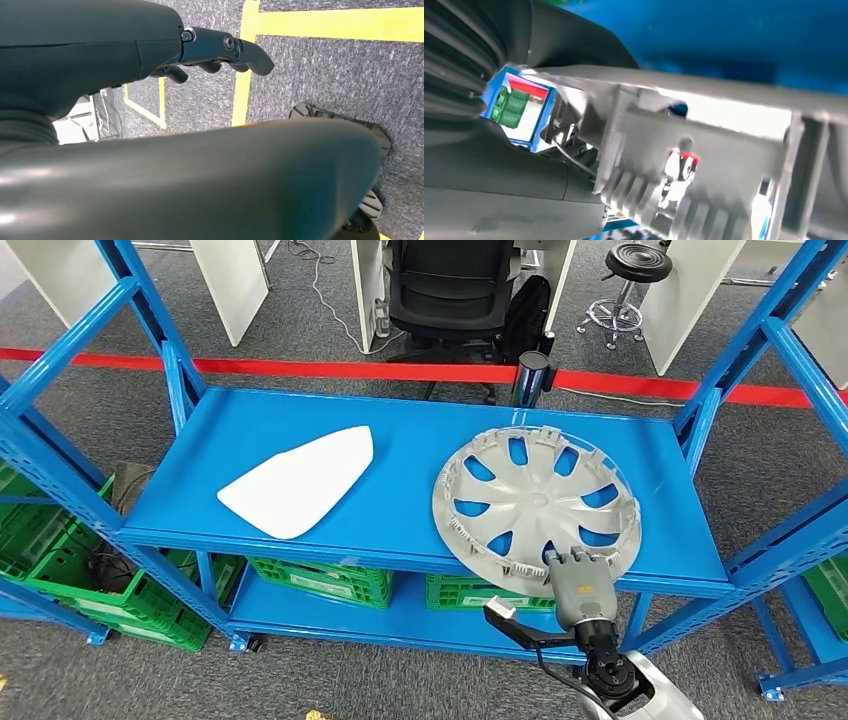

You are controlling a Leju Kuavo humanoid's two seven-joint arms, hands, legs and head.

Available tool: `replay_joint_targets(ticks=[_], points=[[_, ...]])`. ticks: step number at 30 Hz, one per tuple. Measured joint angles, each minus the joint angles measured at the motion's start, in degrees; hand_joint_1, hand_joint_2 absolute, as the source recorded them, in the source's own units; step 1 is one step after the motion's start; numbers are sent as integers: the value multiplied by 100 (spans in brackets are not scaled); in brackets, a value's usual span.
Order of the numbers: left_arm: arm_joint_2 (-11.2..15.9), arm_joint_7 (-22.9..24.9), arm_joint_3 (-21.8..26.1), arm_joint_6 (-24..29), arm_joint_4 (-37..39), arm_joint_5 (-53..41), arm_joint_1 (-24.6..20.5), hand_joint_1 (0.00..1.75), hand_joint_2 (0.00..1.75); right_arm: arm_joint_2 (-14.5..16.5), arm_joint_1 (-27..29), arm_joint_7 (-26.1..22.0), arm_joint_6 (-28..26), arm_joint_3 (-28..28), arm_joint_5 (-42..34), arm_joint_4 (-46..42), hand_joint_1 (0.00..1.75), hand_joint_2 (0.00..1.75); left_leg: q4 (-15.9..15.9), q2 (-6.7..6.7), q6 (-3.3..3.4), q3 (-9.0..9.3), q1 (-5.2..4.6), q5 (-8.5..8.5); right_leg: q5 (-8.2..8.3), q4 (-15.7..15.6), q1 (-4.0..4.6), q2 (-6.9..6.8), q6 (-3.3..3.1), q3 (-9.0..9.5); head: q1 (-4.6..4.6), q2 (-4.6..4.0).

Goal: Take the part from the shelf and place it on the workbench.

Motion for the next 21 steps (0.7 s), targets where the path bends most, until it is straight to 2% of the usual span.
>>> replay_joint_targets(ticks=[9, 21], points=[[-1, -5, 2, 43, 1, 120, 3, 0, 0, 2, 55, 8, -176, -472, -674, -1370, 175, 175, 0, 3, -1, -7, 2, 1, 1, 0, -1, 0, 0, -13, -3, 0], [-1, -68, 21, 66, 2, 284, 5, 0, 0, -124, 194, -88, -598, -1219, -3502, -2806, 175, 175, -1, 8, 0, -19, 0, 0, 0, 0, 0, 2, 0, -27, -8, 0]])
